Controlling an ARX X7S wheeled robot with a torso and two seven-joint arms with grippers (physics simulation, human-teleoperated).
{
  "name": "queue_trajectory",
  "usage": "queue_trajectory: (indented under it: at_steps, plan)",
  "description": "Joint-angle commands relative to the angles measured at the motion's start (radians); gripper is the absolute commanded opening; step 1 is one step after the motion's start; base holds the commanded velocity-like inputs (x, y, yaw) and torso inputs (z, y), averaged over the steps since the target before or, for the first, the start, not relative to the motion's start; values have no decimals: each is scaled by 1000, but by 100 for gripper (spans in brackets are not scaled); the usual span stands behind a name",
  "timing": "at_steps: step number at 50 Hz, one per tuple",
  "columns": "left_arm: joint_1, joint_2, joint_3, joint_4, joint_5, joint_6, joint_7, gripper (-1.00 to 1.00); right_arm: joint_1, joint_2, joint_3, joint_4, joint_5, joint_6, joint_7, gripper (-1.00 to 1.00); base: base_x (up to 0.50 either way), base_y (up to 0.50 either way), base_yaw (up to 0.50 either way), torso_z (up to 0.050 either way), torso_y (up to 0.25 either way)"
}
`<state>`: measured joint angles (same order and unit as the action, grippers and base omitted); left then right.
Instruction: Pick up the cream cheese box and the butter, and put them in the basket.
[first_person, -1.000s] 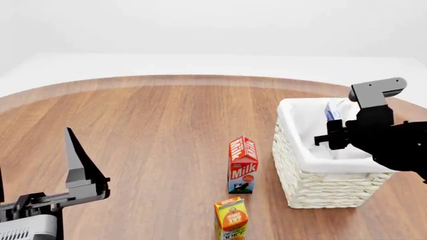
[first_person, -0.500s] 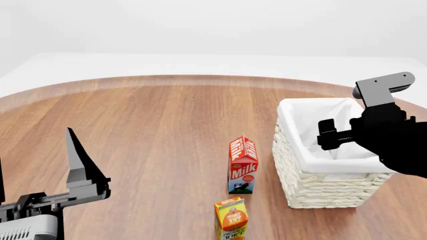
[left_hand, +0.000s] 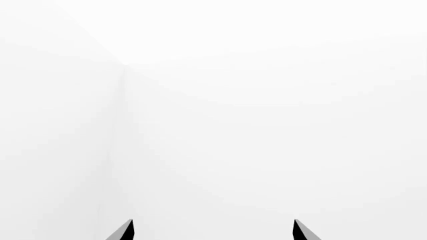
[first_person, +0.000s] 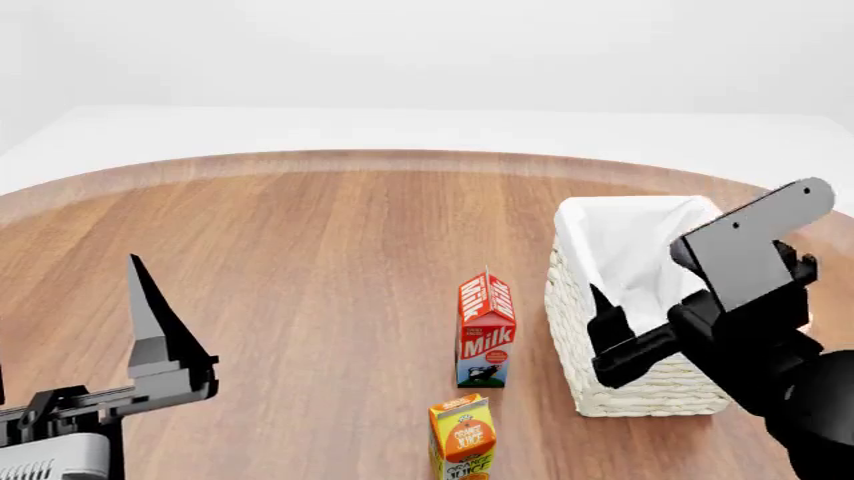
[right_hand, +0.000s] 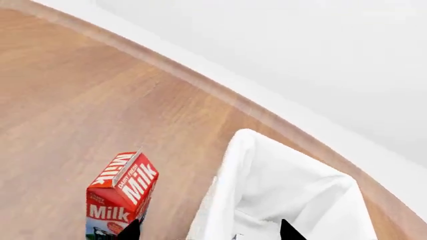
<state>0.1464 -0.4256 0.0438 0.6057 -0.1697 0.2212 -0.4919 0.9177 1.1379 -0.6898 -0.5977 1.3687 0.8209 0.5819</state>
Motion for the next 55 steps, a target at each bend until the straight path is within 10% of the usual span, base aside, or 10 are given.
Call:
queue_trajectory:
  at_steps: [1, 33, 55]
  plan:
    - [8, 19, -22, 4, 18, 2, 19, 100, -68, 2, 3, -337, 53, -8, 85, 100, 0, 0, 0, 0, 0]
    - [18, 3, -47, 29, 12, -7, 0, 100, -419, -479, -317, -291, -85, 12, 301, 100, 0, 0, 0, 0, 0]
    - [20, -7, -51, 34, 6, -8, -3, 100, -458, -612, -349, -239, -141, -16, 356, 100, 0, 0, 0, 0, 0]
